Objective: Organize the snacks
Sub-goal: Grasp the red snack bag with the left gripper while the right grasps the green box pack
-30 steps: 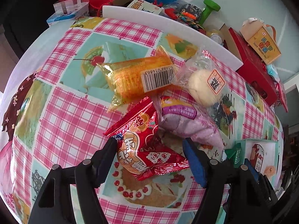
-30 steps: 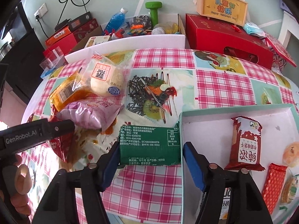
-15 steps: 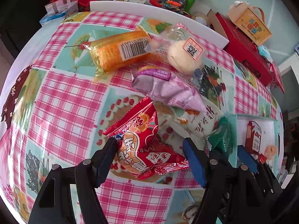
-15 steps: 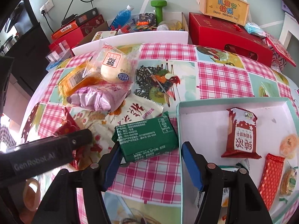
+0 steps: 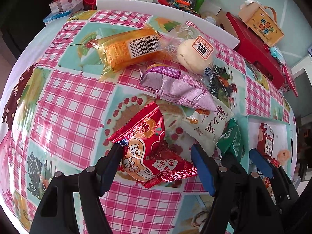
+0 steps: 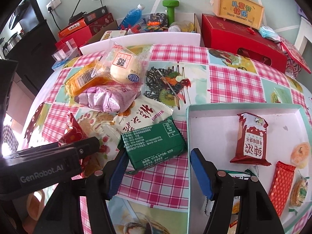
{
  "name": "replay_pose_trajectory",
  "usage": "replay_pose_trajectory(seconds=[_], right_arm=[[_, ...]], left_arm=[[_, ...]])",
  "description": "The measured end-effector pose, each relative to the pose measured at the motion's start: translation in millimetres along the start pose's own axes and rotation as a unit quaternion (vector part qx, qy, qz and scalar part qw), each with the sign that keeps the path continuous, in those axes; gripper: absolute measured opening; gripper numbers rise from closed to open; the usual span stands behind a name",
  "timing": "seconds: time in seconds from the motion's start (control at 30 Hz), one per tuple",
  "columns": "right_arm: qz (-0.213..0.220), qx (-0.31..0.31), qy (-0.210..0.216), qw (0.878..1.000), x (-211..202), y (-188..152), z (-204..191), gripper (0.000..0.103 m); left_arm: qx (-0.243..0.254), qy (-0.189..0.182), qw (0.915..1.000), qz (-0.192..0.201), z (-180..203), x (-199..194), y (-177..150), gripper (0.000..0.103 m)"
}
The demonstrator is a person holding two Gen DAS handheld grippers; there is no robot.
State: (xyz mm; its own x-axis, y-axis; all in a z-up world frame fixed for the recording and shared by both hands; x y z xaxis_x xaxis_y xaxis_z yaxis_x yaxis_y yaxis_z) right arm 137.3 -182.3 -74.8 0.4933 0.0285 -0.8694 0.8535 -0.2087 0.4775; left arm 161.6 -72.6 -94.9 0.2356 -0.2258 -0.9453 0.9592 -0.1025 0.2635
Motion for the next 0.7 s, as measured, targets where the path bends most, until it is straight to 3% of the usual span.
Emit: replay_pose_trajectory(seconds=[0.13, 0.7], right_arm=[[0.007, -0.020, 0.019, 1.000, -1.7, 2.7, -10.0, 0.070], [-0.021, -0.095, 0.011, 0.995, 12.8, -11.1, -22.6, 0.081]], left_arm=[[-0.006, -0.003, 1.0000, -0.001, -2.4, 1.6, 4.4, 0.074], [-0.004, 0.008, 1.0000, -0.002, -0.1, 7.6, 9.2, 0.074]])
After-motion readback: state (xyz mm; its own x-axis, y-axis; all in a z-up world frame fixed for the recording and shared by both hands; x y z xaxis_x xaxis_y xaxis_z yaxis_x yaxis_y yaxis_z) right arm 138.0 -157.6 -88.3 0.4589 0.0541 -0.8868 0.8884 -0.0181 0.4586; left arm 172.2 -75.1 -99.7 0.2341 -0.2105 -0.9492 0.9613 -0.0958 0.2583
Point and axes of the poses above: each gripper's, at about its wrist camera, not at the fingertips, and x roughly the way its jaws point, z to its right, y to its top, the point moved 7 cm from there along x, roughly the way its jaws point, and after that the axes turned 1 degree about y, right-handed, at the moved point
